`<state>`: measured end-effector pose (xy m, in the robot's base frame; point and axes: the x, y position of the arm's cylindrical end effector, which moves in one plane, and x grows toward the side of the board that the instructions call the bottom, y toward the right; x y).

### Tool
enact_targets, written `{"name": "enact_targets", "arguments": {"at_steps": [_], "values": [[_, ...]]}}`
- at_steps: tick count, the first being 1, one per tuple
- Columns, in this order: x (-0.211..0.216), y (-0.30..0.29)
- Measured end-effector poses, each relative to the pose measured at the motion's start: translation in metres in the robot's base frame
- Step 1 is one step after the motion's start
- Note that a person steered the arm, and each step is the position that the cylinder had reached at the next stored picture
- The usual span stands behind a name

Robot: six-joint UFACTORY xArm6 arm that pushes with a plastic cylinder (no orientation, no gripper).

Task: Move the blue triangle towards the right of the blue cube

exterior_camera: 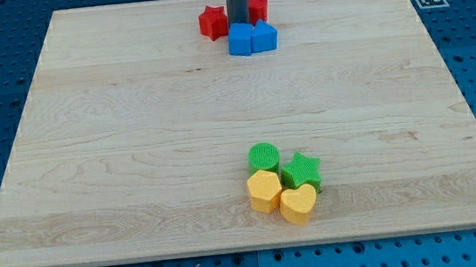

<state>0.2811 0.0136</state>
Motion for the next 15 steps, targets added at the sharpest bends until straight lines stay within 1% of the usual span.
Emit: {"name": "enact_targets", "arguments": {"at_steps": [1, 3, 4, 5, 7, 11, 14, 15], "values": [[0.002, 0.000], [0.027, 0.000], [0.051, 0.000], [0.061, 0.000], [0.096, 0.000], [0.097, 0.003], [0.097, 0.048], [0.097, 0.050]]}}
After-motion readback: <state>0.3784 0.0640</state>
